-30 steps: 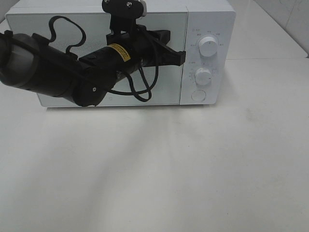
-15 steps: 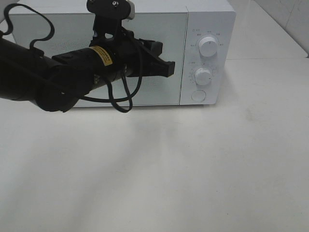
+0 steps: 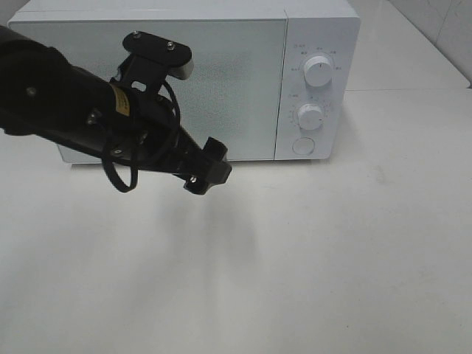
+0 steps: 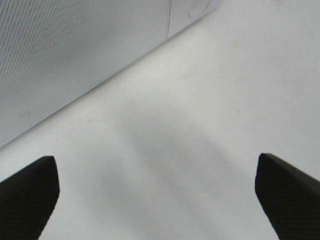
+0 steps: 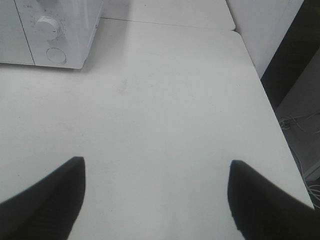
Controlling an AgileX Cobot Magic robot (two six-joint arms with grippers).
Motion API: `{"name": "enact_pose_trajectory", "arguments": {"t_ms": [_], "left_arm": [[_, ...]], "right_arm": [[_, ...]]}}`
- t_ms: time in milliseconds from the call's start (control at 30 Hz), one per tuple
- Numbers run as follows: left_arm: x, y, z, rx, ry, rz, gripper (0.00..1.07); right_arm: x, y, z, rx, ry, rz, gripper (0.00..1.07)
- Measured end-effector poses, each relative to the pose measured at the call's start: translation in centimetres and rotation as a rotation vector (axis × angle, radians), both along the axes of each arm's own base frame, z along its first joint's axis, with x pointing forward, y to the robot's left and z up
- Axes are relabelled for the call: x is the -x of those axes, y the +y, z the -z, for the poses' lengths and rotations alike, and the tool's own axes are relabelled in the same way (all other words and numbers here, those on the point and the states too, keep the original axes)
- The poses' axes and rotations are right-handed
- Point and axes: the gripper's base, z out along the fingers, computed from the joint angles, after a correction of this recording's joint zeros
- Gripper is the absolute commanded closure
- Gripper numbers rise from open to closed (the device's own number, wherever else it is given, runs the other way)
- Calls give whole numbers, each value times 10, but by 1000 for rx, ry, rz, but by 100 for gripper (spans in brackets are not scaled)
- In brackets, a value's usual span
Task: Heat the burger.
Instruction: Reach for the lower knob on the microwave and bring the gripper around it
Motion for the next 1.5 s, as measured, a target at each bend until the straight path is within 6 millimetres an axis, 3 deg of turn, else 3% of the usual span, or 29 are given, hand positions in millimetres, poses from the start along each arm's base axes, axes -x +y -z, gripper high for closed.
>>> {"name": "enact_pose_trajectory", "arguments": {"t_ms": [333, 467, 633, 667, 700, 767, 800, 867, 900, 1033, 1267, 1500], "left_arm": [[36, 31, -37, -130, 175, -7, 4], [40, 45, -45, -132, 228, -71, 4], [35, 89, -61, -141, 297, -229, 4], [35, 89, -61, -141, 297, -229, 4], [34, 105, -66, -144, 317, -287, 4], [34, 112, -69, -142, 322, -310, 4], [34, 129, -74, -141, 340, -371, 4], [34, 136, -76, -141, 348, -395, 4], [37, 152, -80, -144, 375, -454, 4], [47, 178, -88, -145, 419, -548, 4], [77, 208, -82, -155, 474, -642, 4], [108, 214, -70, -156, 486, -646, 4]], "right_arm": [[0, 0, 0, 0, 0, 0, 31], [0, 0, 0, 0, 0, 0, 31], [0, 0, 0, 0, 0, 0, 31], [0, 0, 0, 0, 0, 0, 31], [0, 0, 0, 0, 0, 0, 31], [0, 0, 0, 0, 0, 0, 31], [0, 0, 0, 0, 0, 0, 31], [0, 0, 0, 0, 0, 0, 31], [0, 0, 0, 0, 0, 0, 31], [0, 0, 0, 0, 0, 0, 31], [0, 0, 0, 0, 0, 0, 31], [0, 0, 0, 0, 0, 0, 31]]}}
